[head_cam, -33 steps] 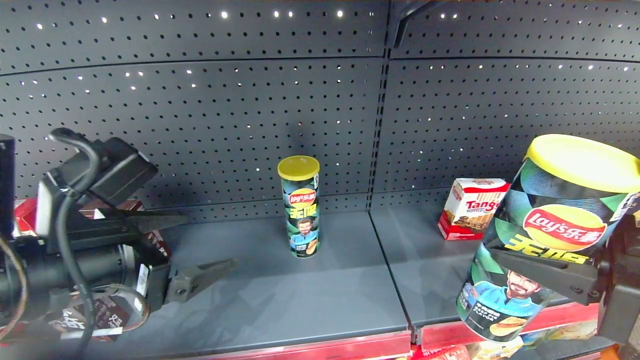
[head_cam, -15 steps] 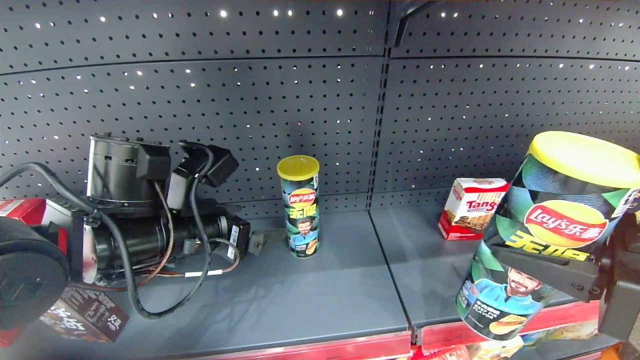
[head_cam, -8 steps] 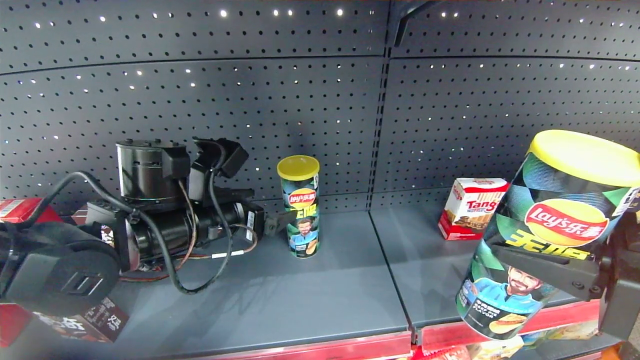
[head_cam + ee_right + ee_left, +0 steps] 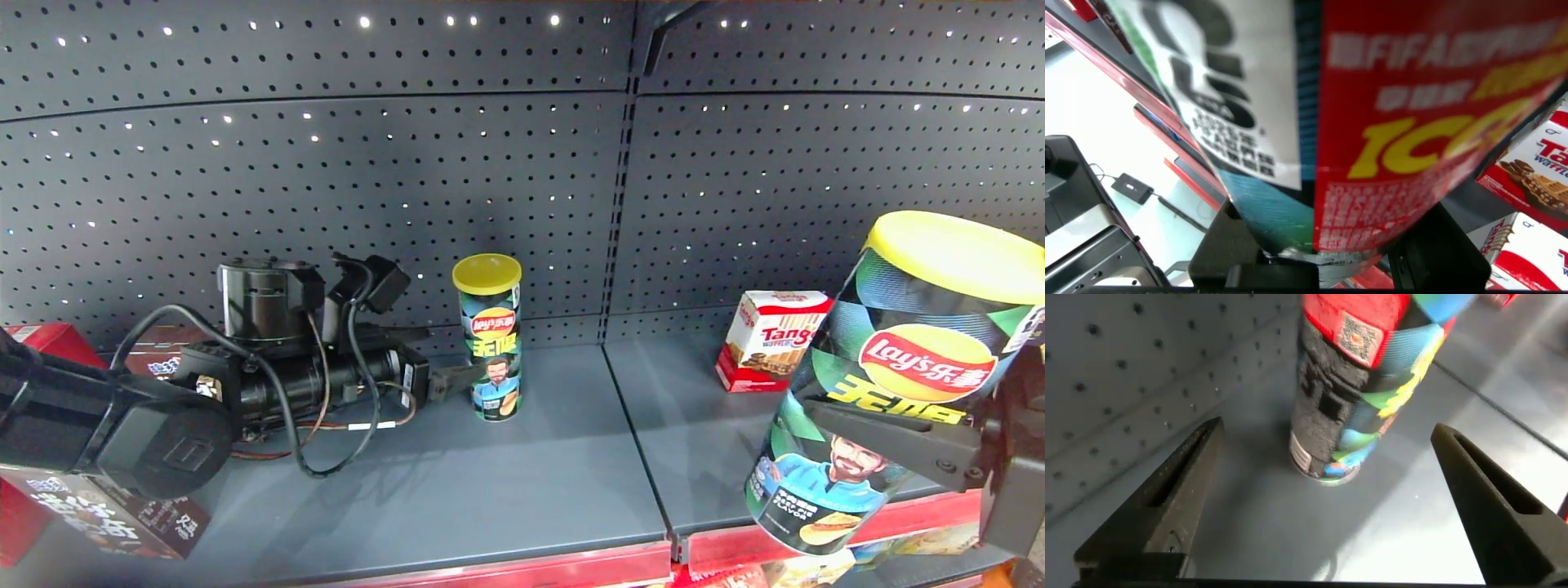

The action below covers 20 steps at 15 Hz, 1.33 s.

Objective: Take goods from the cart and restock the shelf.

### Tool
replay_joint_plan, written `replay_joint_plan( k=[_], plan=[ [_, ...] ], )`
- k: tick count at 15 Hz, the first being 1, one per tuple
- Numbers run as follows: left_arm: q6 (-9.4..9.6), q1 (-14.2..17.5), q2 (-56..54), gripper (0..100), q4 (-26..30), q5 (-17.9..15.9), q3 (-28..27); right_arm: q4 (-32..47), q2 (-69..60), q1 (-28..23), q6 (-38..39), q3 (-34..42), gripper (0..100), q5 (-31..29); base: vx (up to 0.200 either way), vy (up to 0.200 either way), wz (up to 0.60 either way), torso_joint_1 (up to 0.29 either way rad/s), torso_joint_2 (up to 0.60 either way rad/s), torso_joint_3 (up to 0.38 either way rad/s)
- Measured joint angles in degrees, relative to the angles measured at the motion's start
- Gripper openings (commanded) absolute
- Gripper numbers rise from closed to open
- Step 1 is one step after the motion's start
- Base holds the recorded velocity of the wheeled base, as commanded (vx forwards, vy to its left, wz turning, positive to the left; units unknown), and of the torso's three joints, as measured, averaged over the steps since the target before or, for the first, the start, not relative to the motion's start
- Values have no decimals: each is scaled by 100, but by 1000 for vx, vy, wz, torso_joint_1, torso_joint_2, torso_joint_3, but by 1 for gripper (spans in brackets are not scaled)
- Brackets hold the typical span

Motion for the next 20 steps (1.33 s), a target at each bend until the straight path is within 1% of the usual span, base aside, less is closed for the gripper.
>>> replay_joint_plan(
  k=[3,5,8,11,13,17,20],
  plan=[
    [-10,235,152,100,-283,-490,72,2,0,2,-2,13,0,0,0,0,0,0,0,0],
    [-5,367,221,100,-428,-884,96,0,0,-1,0,20,0,0,0,0,0,0,0,0],
    [-13,562,334,100,-881,-1719,100,0,-9,2,-2,44,0,0,0,0,0,0,0,0],
    [-22,722,445,100,-1109,-2293,121,2,-13,5,-2,33,0,0,0,0,0,0,0,0],
    [-21,780,513,100,-1206,-2543,133,0,-13,5,0,22,0,2,0,0,0,0,0,0],
    [-43,866,800,100,-1643,-2978,61,0,-37,11,-2,-2,0,0,0,0,0,0,0,0],
    [-55,911,1018,100,-1741,-3043,-88,9,-28,32,0,-61,0,5,0,0,0,0,0,0]
  ],
)
